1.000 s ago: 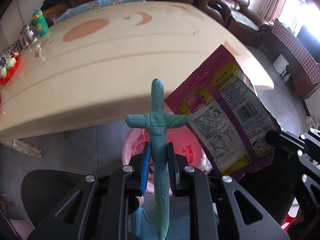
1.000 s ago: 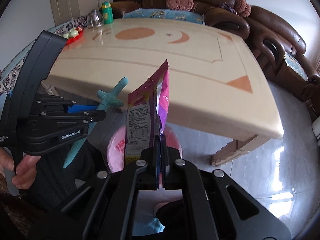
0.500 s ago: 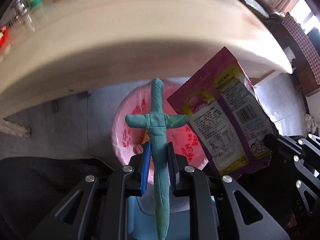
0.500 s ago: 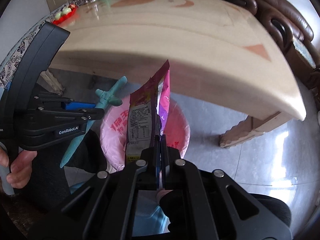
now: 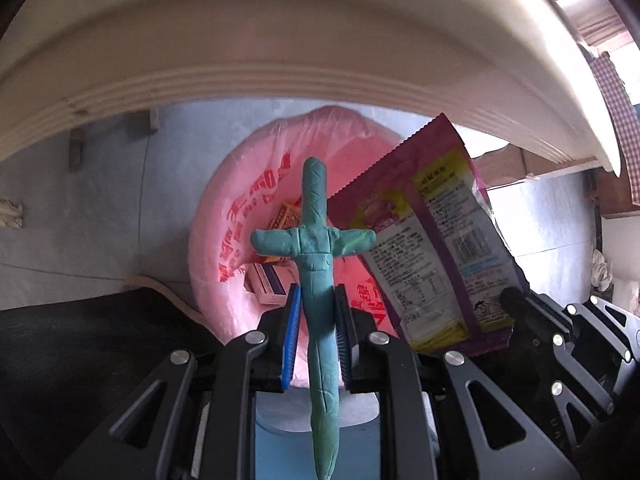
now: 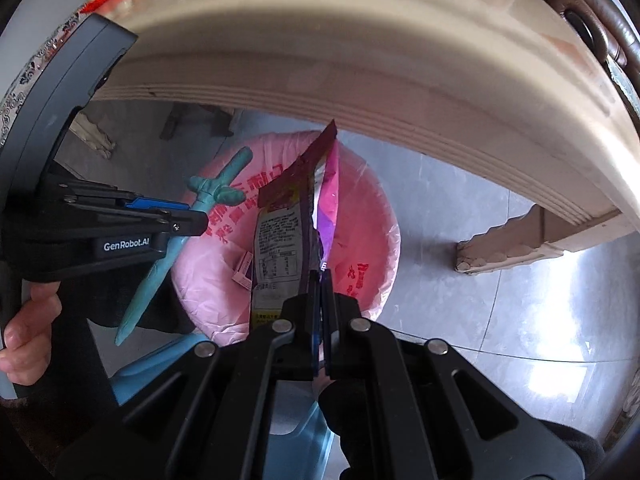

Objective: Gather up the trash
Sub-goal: 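Lift the sword and snack bag and carry them over the pink wastebasket, then open the left tool to drop the sword while the right tool drops the bag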

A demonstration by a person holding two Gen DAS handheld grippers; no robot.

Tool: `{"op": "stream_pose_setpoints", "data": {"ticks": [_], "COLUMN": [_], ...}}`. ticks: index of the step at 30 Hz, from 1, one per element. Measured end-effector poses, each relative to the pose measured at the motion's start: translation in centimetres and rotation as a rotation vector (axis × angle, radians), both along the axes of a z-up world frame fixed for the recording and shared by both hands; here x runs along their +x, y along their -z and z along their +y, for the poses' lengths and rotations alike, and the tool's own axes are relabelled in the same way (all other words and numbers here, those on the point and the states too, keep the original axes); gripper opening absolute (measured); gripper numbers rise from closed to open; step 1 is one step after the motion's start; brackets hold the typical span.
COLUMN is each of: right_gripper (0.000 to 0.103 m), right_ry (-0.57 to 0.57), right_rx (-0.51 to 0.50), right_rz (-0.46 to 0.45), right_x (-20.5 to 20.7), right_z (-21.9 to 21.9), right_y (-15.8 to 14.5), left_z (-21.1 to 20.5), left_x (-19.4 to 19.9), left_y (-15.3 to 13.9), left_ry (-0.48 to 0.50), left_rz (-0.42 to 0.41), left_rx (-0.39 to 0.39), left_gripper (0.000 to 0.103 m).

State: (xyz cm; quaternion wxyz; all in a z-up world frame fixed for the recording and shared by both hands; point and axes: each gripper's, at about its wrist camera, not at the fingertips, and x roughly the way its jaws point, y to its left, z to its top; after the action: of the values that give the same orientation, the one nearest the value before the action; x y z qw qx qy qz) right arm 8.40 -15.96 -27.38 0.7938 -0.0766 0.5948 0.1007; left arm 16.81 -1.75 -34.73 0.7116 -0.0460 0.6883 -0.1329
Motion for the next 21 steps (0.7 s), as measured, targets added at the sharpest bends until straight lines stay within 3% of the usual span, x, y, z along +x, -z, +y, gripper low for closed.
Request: {"op": "stream_pose_setpoints", "data": {"ticks": [12, 18, 20, 21], "right_gripper": [0.003, 0.003, 0.007, 0.015], "right_ry": [-0.014, -0.022, -0.023, -0.025], "right_rx": [-0.017, -0.024, -0.029, -0.03], "right_rz": [0.117, 0.151, 0.152, 0.15], "right_x": [2.3, 3.2, 3.3, 3.4], "right_z": [0.8, 1.1, 1.2, 1.2], "right_y": [4.5, 6.1, 6.4, 6.4], "left_z": [-0.3, 0.0, 0.2, 0.2], "left_x": [2.2, 2.9, 3.1, 3.1], "left_y": [6.2, 7.3, 7.6, 7.7], "left_ry": [-0.056, -0.1, -0.11, -0.116], "left_rz": [0.139, 0.157, 0.16, 0.164], "left_rx": [0.017, 0.028, 0.04, 0.034], "left_gripper": [0.017, 0.021, 0.038, 0.051]}}
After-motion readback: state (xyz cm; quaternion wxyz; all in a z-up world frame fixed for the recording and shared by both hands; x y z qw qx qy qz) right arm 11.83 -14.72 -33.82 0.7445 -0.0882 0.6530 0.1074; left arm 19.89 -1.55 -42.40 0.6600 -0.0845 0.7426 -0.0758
